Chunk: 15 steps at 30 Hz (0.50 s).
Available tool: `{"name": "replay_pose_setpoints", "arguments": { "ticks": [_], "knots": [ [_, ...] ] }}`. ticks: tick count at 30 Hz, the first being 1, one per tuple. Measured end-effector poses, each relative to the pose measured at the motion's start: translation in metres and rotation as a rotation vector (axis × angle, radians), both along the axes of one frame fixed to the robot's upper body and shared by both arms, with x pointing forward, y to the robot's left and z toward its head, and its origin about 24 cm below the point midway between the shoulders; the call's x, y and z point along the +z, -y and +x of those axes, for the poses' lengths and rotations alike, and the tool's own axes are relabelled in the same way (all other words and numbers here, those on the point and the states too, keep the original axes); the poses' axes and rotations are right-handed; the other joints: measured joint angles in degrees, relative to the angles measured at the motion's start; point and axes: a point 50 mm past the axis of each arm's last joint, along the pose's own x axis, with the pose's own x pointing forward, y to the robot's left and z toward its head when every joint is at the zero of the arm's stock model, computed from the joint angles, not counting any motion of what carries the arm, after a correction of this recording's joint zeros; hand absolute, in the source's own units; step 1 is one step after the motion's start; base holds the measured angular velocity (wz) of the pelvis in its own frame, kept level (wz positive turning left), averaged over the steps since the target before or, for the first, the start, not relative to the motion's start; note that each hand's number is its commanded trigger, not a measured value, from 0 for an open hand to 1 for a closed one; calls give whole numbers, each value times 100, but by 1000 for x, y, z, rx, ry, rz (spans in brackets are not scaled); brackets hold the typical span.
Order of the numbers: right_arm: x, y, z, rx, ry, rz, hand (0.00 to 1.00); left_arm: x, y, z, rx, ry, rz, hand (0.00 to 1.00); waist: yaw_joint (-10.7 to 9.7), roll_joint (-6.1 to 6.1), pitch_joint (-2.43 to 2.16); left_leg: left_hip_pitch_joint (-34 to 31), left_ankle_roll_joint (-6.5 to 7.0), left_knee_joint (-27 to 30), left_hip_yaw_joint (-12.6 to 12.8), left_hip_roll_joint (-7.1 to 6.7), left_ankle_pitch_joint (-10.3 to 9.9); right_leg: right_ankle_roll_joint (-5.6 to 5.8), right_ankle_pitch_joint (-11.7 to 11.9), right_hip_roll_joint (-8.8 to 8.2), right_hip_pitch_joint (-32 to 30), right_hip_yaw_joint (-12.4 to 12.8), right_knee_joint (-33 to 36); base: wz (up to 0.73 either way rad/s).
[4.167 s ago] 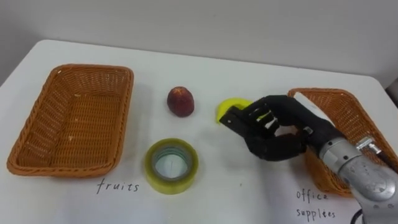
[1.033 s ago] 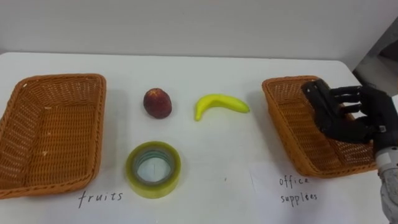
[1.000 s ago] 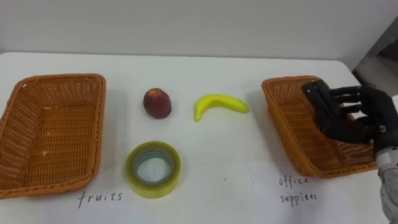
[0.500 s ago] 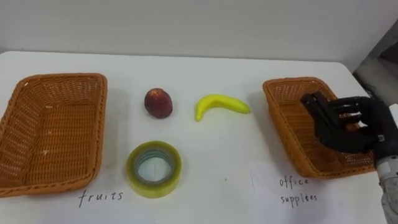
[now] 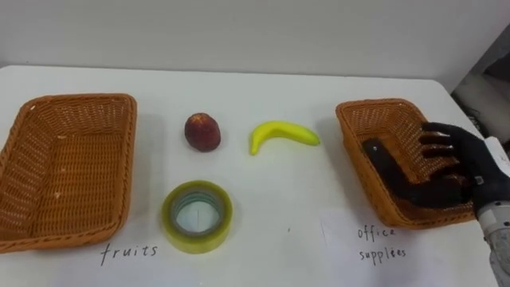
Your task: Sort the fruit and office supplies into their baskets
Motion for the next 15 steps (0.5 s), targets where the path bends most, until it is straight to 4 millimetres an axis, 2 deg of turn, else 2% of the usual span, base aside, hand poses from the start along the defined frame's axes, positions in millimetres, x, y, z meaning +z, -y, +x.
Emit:
{"name": "replay_pose_setpoints", "arguments": {
  "ticks": [15],
  "knots": [
    [1, 4, -1, -12, -9, -13, 0, 0, 0, -1, 0, -5, 0, 0, 1, 2, 22, -4, 1, -9, 22, 3, 0, 0, 0, -4, -54, 21, 78, 0]
  ]
}}
